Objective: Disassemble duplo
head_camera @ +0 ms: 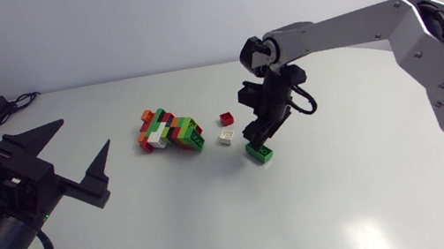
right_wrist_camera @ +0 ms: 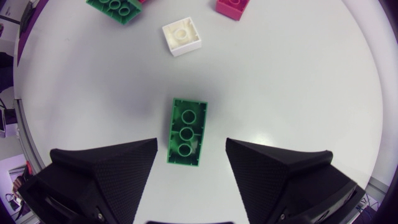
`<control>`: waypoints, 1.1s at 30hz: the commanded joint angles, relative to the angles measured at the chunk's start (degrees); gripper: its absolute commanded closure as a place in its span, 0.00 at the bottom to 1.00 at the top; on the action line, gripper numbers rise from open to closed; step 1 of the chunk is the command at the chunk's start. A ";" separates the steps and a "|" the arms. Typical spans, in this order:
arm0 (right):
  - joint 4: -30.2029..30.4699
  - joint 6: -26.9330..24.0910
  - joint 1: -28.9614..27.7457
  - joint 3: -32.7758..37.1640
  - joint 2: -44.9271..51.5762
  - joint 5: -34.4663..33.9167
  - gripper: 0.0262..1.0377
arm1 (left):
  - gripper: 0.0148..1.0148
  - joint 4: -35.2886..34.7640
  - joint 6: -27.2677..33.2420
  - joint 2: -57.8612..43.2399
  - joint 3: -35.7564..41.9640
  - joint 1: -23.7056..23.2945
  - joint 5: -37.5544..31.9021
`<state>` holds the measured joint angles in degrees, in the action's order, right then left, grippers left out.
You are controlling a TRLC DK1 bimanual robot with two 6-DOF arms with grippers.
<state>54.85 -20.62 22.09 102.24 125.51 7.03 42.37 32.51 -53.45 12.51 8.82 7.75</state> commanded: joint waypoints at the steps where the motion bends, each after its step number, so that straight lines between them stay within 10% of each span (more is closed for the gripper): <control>1: -1.76 -0.38 -0.29 -0.81 -0.36 -0.87 0.05 | 0.04 0.52 0.80 0.54 -1.53 0.59 0.51; 14: -42.02 4.01 4.46 -26.47 -17.67 1.59 0.04 | 0.04 0.52 0.89 0.19 -1.35 0.15 0.51; 24: -59.68 -8.12 8.41 -28.32 -11.52 8.79 0.04 | 0.04 0.52 0.97 -0.25 -1.18 -0.03 0.51; 33: -58.54 -13.66 10.35 -21.99 -3.96 8.62 0.04 | 0.04 0.61 0.71 -0.16 -0.65 -2.67 0.60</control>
<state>-4.29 -31.59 32.03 77.97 119.31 15.27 42.33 32.51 -53.47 12.51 6.92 7.77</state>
